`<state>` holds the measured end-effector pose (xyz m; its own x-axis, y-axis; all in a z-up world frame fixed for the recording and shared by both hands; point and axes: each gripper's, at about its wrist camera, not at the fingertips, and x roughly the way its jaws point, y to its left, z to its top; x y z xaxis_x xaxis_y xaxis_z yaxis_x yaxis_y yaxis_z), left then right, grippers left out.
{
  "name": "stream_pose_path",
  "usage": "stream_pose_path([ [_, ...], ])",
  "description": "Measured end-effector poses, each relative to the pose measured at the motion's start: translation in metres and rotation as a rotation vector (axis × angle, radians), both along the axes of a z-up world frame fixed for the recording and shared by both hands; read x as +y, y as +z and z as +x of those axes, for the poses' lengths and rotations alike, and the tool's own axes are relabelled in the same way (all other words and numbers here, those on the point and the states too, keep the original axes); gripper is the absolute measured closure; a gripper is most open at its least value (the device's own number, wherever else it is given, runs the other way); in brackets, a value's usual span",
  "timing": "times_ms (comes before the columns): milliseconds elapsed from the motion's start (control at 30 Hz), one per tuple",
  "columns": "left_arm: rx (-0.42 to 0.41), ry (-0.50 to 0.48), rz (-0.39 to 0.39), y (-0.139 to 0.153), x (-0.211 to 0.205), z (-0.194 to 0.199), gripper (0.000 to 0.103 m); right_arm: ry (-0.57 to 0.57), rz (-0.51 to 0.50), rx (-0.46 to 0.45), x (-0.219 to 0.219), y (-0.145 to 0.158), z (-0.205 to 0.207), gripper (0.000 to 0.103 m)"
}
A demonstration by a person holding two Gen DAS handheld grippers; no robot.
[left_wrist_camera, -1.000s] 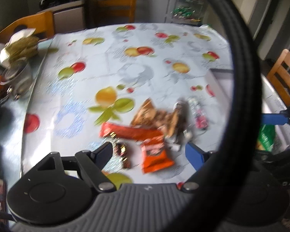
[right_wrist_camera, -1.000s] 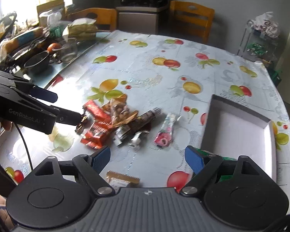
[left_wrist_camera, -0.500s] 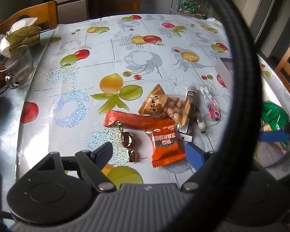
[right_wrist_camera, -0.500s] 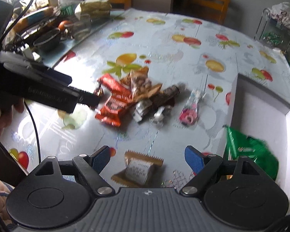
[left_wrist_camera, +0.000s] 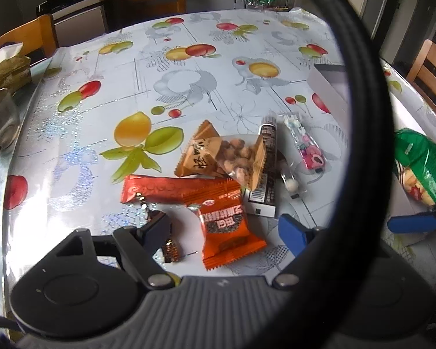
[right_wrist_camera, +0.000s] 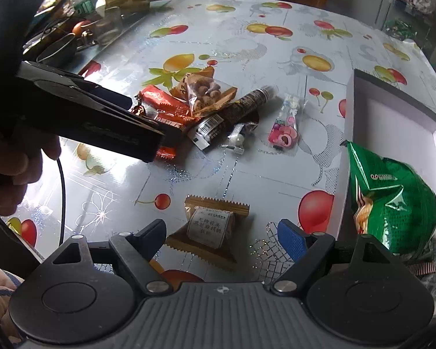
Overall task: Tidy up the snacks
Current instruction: 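Move both tools back over the remaining snacks, then grasp the orange snack packet with the left tool while the right tool grasps the gold pastry packet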
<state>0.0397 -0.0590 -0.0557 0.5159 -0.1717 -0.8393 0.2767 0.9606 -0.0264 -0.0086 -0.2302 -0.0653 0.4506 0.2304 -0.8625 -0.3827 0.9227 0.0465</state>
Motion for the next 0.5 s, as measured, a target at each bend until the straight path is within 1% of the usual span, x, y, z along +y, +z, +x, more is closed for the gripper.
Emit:
stream_pose_path([
  [100,0.013,0.006,0.001,-0.006,-0.005,0.005,0.021,-0.023,0.012,0.006,-0.001,-0.003,0.001,0.019],
  [267,0.034,0.003,0.005,-0.015,-0.008,0.007,0.021,-0.023,0.026,0.010,0.003,-0.007,0.002,0.019],
  [400,0.039,0.005,-0.019,-0.020,-0.005,0.008,0.021,-0.023,0.028,0.010,0.008,-0.011,0.004,0.022],
  [467,0.036,-0.002,-0.023,-0.024,-0.005,0.008,0.025,-0.020,0.025,0.012,0.011,-0.013,0.006,0.025],
  [500,0.035,-0.008,-0.020,-0.026,-0.006,0.009,0.029,-0.019,0.023,0.015,0.012,-0.015,0.006,0.026],
])
